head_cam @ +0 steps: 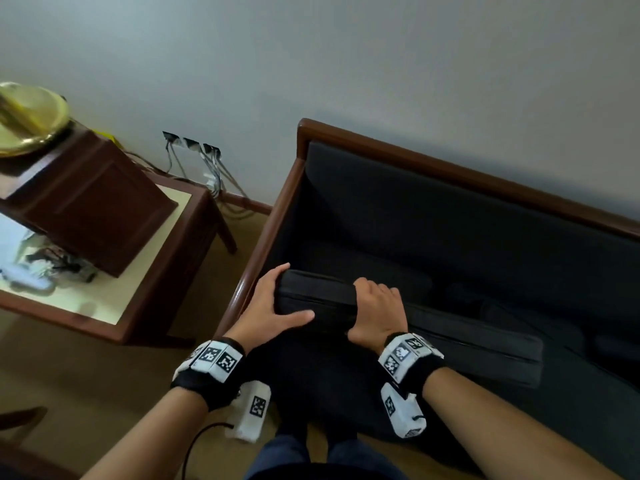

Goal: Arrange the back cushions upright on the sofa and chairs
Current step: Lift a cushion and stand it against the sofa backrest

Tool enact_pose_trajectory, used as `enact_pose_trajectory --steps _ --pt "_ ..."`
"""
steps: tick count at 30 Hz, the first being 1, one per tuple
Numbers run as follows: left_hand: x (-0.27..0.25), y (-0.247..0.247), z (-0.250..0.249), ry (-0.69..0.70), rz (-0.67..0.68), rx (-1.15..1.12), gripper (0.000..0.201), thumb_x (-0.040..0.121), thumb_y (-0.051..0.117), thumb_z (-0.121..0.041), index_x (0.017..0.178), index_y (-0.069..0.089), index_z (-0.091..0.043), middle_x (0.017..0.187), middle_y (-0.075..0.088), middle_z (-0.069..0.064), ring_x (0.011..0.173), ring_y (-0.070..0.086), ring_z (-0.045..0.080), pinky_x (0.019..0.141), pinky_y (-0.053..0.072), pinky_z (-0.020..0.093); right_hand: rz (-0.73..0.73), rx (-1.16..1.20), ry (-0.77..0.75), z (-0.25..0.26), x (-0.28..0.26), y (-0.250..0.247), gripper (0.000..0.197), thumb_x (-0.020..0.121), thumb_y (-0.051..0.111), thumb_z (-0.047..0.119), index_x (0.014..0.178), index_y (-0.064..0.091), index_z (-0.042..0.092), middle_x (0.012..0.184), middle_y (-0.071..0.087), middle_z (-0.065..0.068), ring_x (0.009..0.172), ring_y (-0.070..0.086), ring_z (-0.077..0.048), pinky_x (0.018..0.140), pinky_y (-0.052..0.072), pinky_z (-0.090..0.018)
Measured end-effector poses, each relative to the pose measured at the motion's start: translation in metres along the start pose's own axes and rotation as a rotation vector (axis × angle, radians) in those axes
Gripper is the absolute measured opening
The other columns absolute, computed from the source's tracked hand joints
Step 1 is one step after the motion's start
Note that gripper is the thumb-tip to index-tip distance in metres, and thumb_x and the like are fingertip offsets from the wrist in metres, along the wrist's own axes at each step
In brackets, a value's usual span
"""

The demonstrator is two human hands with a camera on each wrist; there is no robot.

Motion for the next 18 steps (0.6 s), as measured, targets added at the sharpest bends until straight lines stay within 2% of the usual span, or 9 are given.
enact_pose_trajectory --steps 3,6,8,10,11,13,14,16,18 --pt "-0.003 -0.014 -0.018 0.114 0.19 0.197 0.113 0.048 0.086 -0.059 0.136 0.015 -0.062 0.161 0.013 -0.016 0.148 0.016 0.007 0.122 0.02 0.036 -0.041 0.102 0.011 -0.028 -0.011 -0.03 0.066 0.053 0.085 0.036 0.107 0.054 0.016 0.094 0.065 -0.001 0.088 0.062 -0.026 0.081 0.043 -0.036" --pt "0.008 -0.016 -0.036 0.191 0.238 0.463 0.133 0.048 0.094 -0.05 0.149 0.008 -0.045 0.154 0.01 -0.023 0.145 0.01 0.002 0.12 0.011 0.028 -0.099 0.292 0.025 -0.058 -0.021 -0.075 0.071 0.041 0.095 0.033 0.096 0.051 0.021 0.086 0.063 0.005 0.078 0.058 -0.019 0.072 0.043 -0.032" --pt "0.015 -0.018 -0.056 0.233 0.193 0.513 0.136 0.046 0.097 -0.044 0.151 0.011 -0.04 0.149 0.02 -0.021 0.139 0.019 0.0 0.117 0.016 0.024 -0.175 0.424 -0.023 -0.072 -0.03 -0.099 0.075 0.035 0.099 0.029 0.091 0.049 0.024 0.081 0.06 0.012 0.076 0.06 -0.015 0.067 0.043 -0.029" --pt "0.018 -0.024 -0.084 0.321 0.129 0.48 0.126 0.042 0.098 -0.045 0.144 0.023 -0.045 0.141 0.034 -0.024 0.13 0.034 -0.003 0.115 0.03 0.03 -0.244 0.535 -0.091 -0.083 -0.039 -0.116 0.076 0.031 0.101 0.027 0.089 0.052 0.022 0.082 0.06 0.016 0.077 0.062 -0.011 0.066 0.046 -0.024" --pt "0.019 -0.028 -0.099 0.375 0.095 0.506 0.121 0.039 0.097 -0.051 0.141 0.031 -0.043 0.136 0.04 -0.024 0.126 0.04 -0.002 0.111 0.036 0.032 -0.277 0.582 -0.112 -0.087 -0.042 -0.121 0.077 0.03 0.102 0.028 0.09 0.053 0.021 0.084 0.061 0.016 0.079 0.062 -0.005 0.067 0.047 -0.019" --pt "0.016 -0.034 -0.132 0.492 0.036 0.633 0.117 0.037 0.087 -0.068 0.138 0.045 -0.028 0.13 0.052 -0.015 0.119 0.054 0.011 0.103 0.041 0.036 -0.355 0.674 -0.14 -0.096 -0.051 -0.128 0.079 0.028 0.1 0.034 0.093 0.055 0.023 0.087 0.063 0.018 0.084 0.063 0.002 0.07 0.046 -0.009" --pt "0.013 -0.035 -0.147 0.545 0.009 0.679 0.117 0.037 0.082 -0.073 0.136 0.048 -0.023 0.128 0.058 -0.008 0.116 0.058 0.018 0.1 0.042 0.037 -0.396 0.724 -0.143 -0.1 -0.056 -0.129 0.08 0.028 0.098 0.038 0.094 0.055 0.026 0.087 0.065 0.017 0.087 0.063 0.004 0.071 0.047 -0.008" --pt "0.007 -0.032 -0.17 0.628 -0.039 0.723 0.114 0.037 0.077 -0.075 0.134 0.05 -0.022 0.125 0.063 -0.001 0.112 0.061 0.024 0.096 0.045 0.044 -0.46 0.805 -0.137 -0.109 -0.067 -0.126 0.081 0.031 0.093 0.047 0.1 0.056 0.03 0.095 0.068 0.014 0.092 0.065 0.0 0.076 0.051 -0.013" --pt "0.004 -0.021 -0.184 0.647 -0.046 0.793 0.113 0.036 0.076 -0.072 0.134 0.049 -0.024 0.123 0.063 0.0 0.112 0.06 0.025 0.094 0.043 0.048 -0.468 0.852 -0.116 -0.119 -0.075 -0.113 0.088 0.033 0.091 0.05 0.111 0.054 0.034 0.105 0.067 0.012 0.1 0.066 -0.005 0.083 0.053 -0.019"
Point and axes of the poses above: each hand's wrist, its own x-axis towards the middle knuckle, its own y-axis out of the palm, z = x × y, the point moved 2 cm from there along x, towards the middle knuckle
